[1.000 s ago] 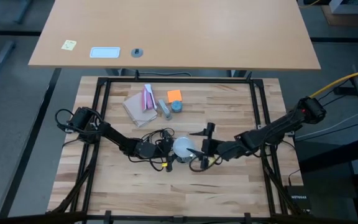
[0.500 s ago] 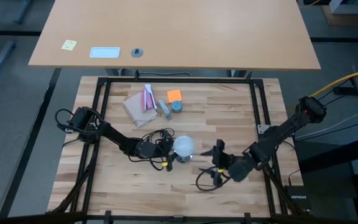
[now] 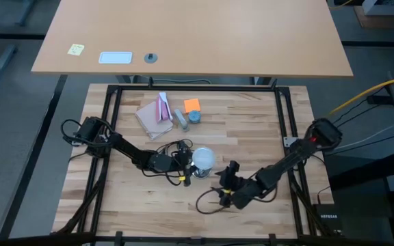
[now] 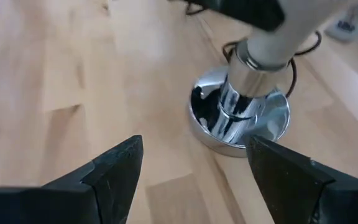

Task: Screw lightbulb
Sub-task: Insert the white lightbulb into the silver lamp

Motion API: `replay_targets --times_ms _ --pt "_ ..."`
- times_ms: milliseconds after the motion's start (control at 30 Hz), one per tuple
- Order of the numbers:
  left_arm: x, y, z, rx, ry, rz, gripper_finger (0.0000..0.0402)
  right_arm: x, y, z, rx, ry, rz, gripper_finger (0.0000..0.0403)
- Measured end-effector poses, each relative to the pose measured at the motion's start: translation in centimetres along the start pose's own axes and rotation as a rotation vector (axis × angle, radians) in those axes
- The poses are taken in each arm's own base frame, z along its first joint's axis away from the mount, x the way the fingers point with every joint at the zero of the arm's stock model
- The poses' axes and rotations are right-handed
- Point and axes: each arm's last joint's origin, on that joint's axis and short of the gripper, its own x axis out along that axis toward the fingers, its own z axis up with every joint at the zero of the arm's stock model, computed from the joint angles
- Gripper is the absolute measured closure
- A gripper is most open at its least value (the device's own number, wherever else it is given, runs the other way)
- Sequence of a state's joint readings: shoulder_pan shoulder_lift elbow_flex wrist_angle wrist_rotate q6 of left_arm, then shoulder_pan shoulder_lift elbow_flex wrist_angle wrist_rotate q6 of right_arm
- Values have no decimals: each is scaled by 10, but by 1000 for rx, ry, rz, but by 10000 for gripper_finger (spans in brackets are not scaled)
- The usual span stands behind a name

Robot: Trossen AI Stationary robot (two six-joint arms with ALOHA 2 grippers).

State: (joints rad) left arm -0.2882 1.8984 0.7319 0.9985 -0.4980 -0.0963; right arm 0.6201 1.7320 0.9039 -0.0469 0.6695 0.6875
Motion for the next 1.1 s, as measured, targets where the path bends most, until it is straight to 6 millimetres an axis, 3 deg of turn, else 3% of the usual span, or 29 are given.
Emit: replay_targets --times_ms 400,1100 --pt "0 -1 -1 2 14 1 231 32 -14 -10 35 68 -81 111" --pt "-4 -7 -6 35 59 -1 231 18 -1 -18 -43 21 -79 111"
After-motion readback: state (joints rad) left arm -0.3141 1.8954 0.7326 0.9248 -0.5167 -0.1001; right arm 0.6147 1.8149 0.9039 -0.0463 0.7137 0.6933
